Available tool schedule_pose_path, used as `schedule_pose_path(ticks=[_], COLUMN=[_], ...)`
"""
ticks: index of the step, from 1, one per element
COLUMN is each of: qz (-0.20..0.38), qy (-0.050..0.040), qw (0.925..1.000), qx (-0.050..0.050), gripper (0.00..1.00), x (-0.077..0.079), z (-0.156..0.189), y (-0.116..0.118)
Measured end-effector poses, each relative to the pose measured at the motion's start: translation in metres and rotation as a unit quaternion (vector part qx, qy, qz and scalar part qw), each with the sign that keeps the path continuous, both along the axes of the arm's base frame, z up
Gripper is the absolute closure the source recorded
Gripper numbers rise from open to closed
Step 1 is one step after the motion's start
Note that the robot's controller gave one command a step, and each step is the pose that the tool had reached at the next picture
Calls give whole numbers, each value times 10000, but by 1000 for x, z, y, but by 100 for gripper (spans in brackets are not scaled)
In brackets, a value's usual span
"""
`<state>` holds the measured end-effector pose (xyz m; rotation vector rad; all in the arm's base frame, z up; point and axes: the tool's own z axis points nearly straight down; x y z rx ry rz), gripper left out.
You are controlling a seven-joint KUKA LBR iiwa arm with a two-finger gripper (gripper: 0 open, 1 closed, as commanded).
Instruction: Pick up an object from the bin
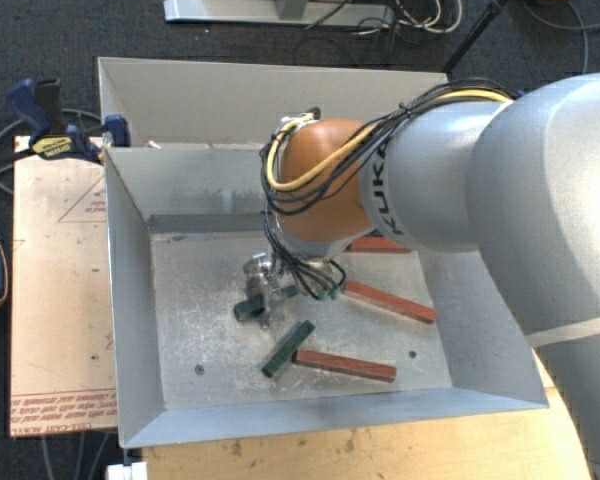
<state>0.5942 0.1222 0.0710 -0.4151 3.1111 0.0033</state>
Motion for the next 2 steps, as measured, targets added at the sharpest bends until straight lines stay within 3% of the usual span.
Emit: schedule_pose_path(ticks=[2], qz=[68], qy=[-53], qw=[10000], qx=[3], gripper=[100], x=[9], z=[223], y=[11])
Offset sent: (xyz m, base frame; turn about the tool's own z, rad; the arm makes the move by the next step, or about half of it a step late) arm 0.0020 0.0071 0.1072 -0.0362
